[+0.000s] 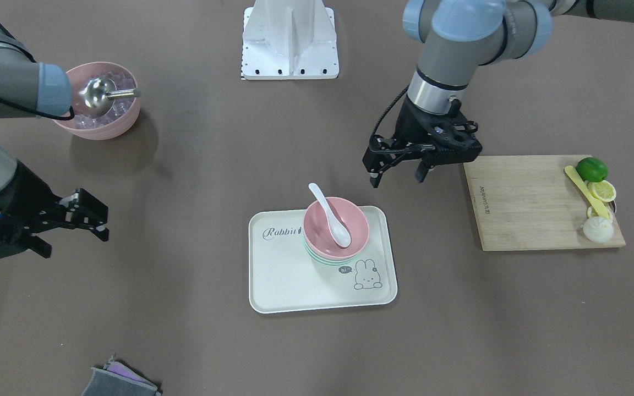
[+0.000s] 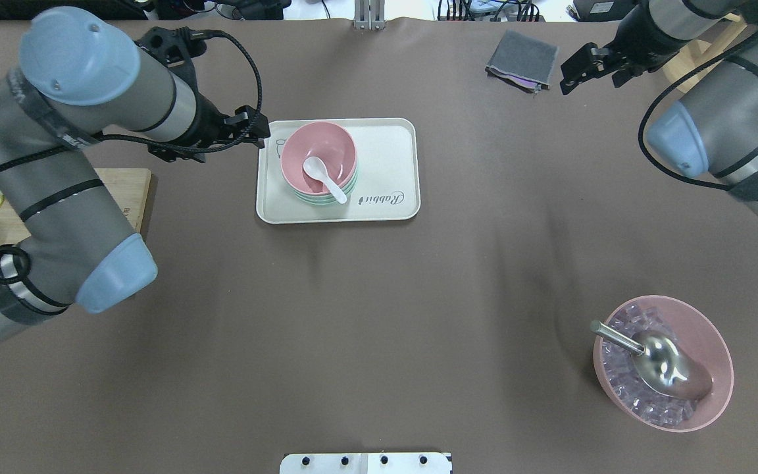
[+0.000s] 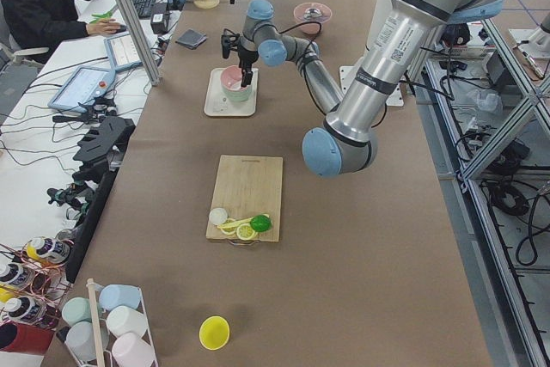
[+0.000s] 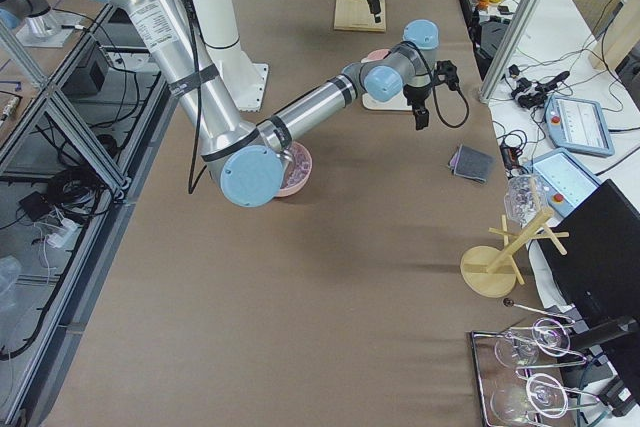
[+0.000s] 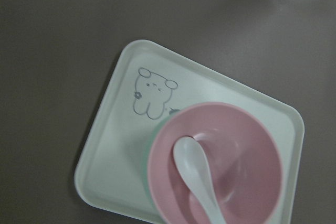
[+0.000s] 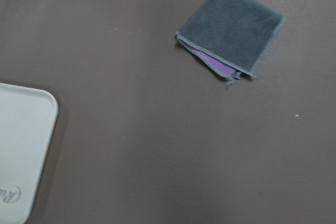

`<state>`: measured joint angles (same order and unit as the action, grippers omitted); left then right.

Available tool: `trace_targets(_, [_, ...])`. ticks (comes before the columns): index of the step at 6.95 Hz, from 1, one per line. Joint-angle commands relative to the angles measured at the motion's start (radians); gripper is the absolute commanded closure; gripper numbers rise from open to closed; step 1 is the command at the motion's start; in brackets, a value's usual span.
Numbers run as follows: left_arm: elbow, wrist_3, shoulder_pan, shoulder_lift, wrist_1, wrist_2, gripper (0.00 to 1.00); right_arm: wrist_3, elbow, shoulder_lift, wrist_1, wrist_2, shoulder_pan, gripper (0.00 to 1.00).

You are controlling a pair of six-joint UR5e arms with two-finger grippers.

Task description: Stack pink bowl on green and place spoon

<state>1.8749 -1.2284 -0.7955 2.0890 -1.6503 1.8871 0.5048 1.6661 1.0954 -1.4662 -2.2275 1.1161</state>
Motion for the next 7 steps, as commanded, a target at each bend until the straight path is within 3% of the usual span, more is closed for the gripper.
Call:
trace_targets(1, [0.074,0.107,-0.083,-0.139,0.014,0.006,0.02,-0.296,0.058,0.13,-0.076,-0.024,0.103,0.0])
trace_targets(4, [0.059,0.209,-0.16,-0.297,-0.095,0.0,0.02,-0.356,0.011,0.19,-0.071,-0.017,0.175,0.0])
trace_targets(6, [0.053,0.471,-0.262,-0.439,-0.137,0.17,0.02,-0.434,-0.025,0.222,-0.083,-0.026,0.237,0.0])
trace_targets(7, [0.038,0.56,-0.325,-0.516,-0.144,0.203,0.02,-0.454,-0.026,0.262,-0.074,-0.024,0.252,0.0])
